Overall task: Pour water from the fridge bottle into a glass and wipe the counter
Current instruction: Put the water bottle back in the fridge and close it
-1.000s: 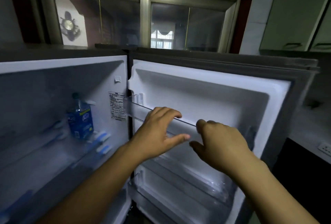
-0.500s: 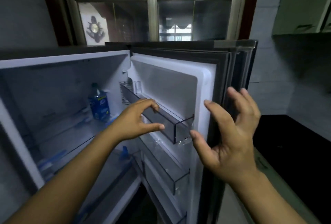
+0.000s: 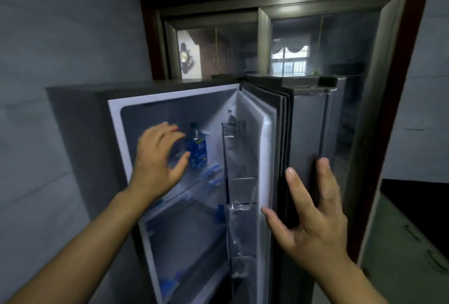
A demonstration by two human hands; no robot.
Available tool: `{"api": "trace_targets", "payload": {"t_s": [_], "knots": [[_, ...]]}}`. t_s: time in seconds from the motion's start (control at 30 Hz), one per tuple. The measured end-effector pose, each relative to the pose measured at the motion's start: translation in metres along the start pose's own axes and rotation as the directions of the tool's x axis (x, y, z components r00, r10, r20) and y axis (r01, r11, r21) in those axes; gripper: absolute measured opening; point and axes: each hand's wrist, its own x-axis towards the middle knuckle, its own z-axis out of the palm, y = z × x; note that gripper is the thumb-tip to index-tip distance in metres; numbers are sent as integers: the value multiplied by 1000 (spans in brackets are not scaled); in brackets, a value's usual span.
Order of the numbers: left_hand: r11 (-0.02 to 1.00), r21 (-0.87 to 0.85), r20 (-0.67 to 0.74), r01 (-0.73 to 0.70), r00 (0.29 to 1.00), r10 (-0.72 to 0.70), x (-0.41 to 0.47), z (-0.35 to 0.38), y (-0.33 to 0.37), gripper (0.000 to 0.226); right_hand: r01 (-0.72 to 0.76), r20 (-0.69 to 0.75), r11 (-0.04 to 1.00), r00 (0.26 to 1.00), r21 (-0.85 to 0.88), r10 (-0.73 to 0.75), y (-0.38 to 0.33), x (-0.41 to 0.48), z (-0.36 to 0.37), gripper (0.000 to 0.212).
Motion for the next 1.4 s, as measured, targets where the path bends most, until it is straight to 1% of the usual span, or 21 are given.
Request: {"api": "trace_targets", "payload": {"t_s": [0.03, 0.1, 0.17, 0.2, 0.23, 0.33, 0.5, 0.57, 0.67, 0.77, 0.83, 1.0, 1.17, 1.23, 1.33, 1.4], "knots": [[998, 65, -62, -2, 998, 6, 2, -11, -18, 41, -11, -14, 1000, 1000, 24, 11, -11, 0, 8, 82], [984, 179, -119, 21, 993, 1, 6, -28, -57, 49, -38, -16, 995, 999, 88, 39, -31, 0, 23, 89], [968, 245, -112, 61, 993, -35, 8, -41, -97, 60, -80, 28, 980, 997, 182, 76, -54, -1, 43, 96], [968, 244, -99, 65, 994, -42, 8, -46, -114, 65, -96, 44, 971, 995, 218, 88, -66, -1, 54, 99], [975, 214, -88, 56, 995, -38, 6, -49, -127, 70, -107, 49, 965, 994, 241, 98, -77, 0, 64, 101], [999, 33, -89, 43, 995, -40, 4, -51, -154, 76, -110, 63, 954, 993, 279, 96, -106, 1, 94, 103], [999, -34, -56, -29, 998, 27, 10, -45, -185, 84, -120, 88, 952, 991, 283, 99, -140, 3, 131, 101], [997, -39, -60, -62, 996, 59, 10, -40, -192, 87, -136, 115, 951, 988, 278, 107, -150, 3, 142, 101], [995, -35, -65, -96, 993, 94, 11, -33, -198, 90, -171, 199, 955, 972, 242, 124, -162, 1, 158, 99], [991, -37, -61, -131, 990, 129, 10, -31, -202, 92, -264, 318, 943, 928, 204, 191, -175, -3, 176, 99], [985, -41, -50, -167, 985, 165, 8, -32, -206, 92, -323, 372, 927, 898, 193, 235, -187, -4, 192, 101], [975, -67, 2, -212, 977, 212, 6, -36, -214, 91, -339, 382, 924, 889, 174, 254, -204, 2, 217, 104], [979, -91, 85, -183, 978, 191, -1, -43, -213, 88, -376, 412, 912, 866, 166, 282, -205, 4, 217, 109], [981, -93, 97, -171, 979, 180, -2, -46, -210, 88, -410, 445, 899, 841, 152, 308, -206, 5, 214, 111], [988, -116, 117, -103, 986, 117, -5, -56, -198, 87, -499, 527, 857, 767, 132, 365, -207, 6, 204, 115], [981, -196, 107, -7, 994, 28, -15, -66, -180, 75, -545, 587, 832, 708, 102, 392, -204, 6, 193, 113]]}}
